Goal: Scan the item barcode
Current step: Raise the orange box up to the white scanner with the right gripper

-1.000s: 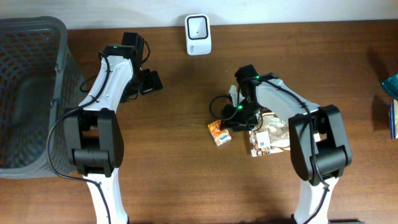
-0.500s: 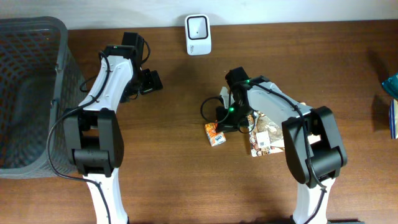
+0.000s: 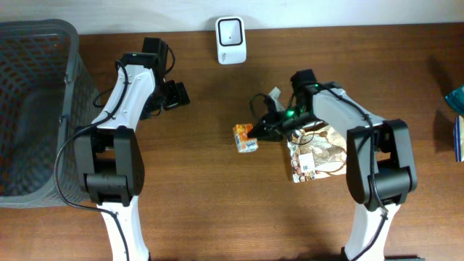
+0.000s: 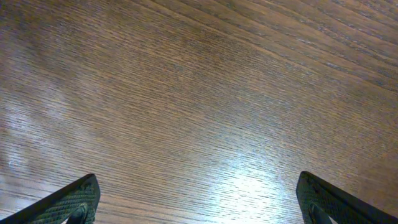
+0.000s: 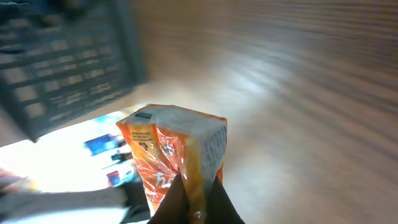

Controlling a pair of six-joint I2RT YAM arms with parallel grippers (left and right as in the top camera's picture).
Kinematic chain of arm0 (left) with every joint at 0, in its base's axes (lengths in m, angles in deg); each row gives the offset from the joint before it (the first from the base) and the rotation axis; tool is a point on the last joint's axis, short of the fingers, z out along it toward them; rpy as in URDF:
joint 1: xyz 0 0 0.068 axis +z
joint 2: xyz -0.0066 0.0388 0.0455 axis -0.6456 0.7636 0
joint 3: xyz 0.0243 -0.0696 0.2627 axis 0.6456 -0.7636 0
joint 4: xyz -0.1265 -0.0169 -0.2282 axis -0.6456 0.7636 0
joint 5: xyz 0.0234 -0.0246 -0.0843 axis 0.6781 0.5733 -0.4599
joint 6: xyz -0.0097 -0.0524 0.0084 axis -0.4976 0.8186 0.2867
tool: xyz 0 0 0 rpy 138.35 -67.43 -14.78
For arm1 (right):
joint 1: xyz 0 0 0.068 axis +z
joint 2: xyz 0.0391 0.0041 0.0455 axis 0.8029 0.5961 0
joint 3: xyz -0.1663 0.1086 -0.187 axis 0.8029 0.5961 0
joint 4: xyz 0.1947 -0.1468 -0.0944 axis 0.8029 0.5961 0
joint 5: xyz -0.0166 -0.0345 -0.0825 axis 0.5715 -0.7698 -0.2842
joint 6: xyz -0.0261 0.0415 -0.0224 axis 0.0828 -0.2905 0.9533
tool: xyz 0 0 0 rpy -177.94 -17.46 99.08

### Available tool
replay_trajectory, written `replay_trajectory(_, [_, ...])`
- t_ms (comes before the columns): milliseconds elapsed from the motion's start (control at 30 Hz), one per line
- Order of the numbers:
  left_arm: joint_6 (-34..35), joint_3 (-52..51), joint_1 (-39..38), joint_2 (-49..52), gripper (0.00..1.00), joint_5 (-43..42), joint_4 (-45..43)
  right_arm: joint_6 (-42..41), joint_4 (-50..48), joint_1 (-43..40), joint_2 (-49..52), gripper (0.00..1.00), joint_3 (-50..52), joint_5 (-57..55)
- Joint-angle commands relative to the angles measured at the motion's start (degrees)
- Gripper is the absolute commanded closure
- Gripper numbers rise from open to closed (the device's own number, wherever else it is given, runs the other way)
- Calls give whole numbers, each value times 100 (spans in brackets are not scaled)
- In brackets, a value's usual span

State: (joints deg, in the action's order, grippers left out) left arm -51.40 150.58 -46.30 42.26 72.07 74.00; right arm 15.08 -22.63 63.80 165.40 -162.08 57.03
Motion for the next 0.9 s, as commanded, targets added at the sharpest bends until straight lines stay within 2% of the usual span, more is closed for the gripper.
replay_trajectory(0, [-13, -24, -13, -170, 1, 42, 4, 201, -334, -76, 31, 96, -107, 1934])
replay_trajectory(67, [-13, -24, -13, -170, 1, 42, 4, 197, -706, -76, 31, 96, -107, 2568])
replay_trajectory(133, [-13, -24, -13, -170, 1, 42, 7, 68, -994, -76, 31, 96, -109, 2577])
replay_trajectory(867, [-13, -24, -13, -170, 1, 42, 7, -22, -1051, -378, 31, 96, -109, 2577])
